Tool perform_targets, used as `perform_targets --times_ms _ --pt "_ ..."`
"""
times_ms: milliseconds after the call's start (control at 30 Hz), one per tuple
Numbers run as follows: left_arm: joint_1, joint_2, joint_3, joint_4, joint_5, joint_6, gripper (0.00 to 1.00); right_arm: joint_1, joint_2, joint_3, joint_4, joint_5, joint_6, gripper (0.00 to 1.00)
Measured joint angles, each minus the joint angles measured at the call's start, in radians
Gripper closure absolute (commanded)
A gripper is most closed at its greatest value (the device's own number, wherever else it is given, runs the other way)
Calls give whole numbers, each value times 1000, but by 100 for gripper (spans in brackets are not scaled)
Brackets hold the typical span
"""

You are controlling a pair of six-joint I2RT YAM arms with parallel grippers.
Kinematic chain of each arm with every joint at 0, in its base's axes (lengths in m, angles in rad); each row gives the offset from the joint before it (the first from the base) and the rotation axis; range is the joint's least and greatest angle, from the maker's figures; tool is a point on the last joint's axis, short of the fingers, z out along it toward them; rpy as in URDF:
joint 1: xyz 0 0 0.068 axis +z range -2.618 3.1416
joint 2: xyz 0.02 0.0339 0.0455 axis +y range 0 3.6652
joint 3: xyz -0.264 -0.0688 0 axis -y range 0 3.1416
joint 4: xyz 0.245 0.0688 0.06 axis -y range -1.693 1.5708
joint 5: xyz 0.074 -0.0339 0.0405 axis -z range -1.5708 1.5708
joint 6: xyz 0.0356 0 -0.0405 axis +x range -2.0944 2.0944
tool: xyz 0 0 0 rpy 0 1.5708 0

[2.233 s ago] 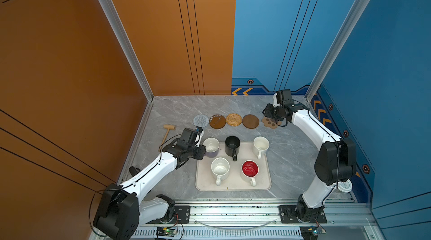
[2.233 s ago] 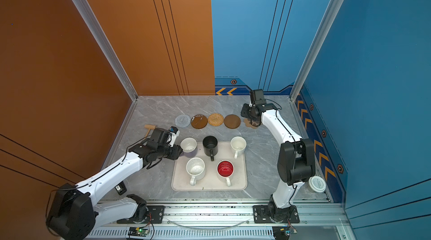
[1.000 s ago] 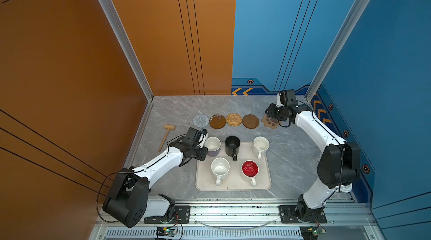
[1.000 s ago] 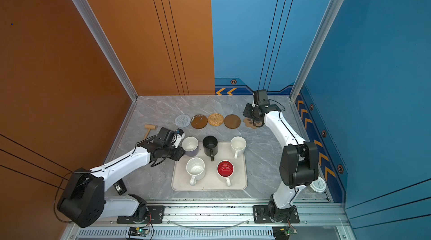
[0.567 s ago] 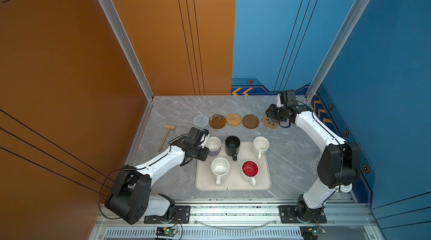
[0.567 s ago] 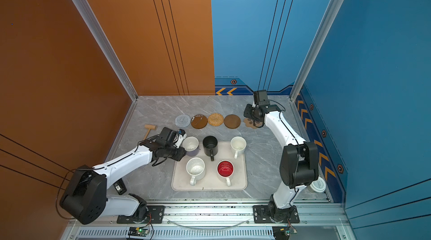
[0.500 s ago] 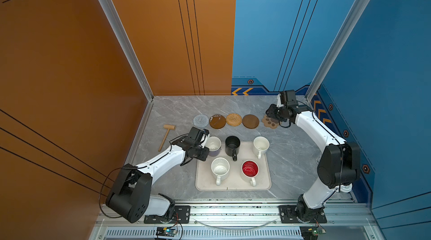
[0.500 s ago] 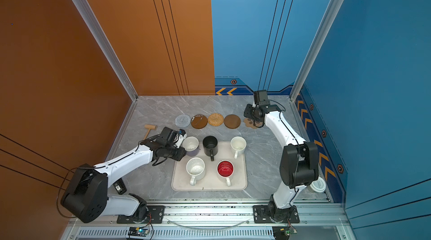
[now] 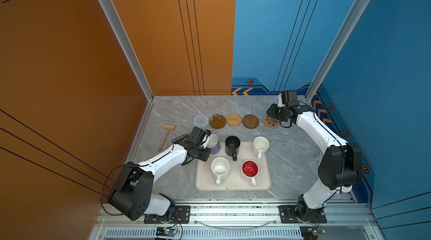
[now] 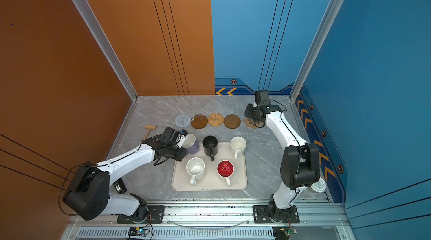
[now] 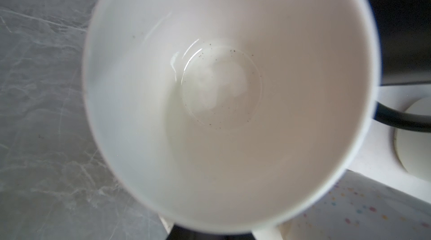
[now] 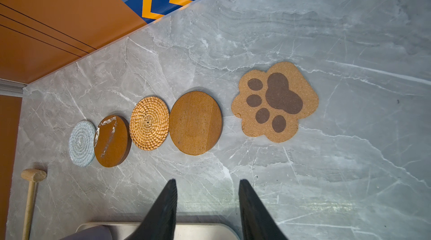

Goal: Place cups on coasters
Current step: Pick up the cup from the tray.

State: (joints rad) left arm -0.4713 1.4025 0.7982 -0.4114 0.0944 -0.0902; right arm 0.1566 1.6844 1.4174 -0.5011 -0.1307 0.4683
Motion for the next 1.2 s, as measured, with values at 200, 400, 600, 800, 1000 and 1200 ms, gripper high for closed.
perform_targets --times_ms 200,400,600,800,1000,1200 --pt "-21 -5 0 -4 -45 -2 100 -1 -1 -13 0 0 0 57" --pt "-32 -65 0 -36 -140 -11 100 -1 -10 -22 4 0 0 57" --pt "-34 -138 28 -42 -208 -11 100 -1 -14 -26 8 0 0 57" --pt "-34 -121 114 -55 -280 -10 100 -1 -14 -31 18 0 1 57" --pt "-33 32 287 -60 -365 -11 100 -1 -15 -50 23 0 1 57" --pt "-8 207 440 -74 -423 -27 100 -8 -38 -58 23 0 1 57"
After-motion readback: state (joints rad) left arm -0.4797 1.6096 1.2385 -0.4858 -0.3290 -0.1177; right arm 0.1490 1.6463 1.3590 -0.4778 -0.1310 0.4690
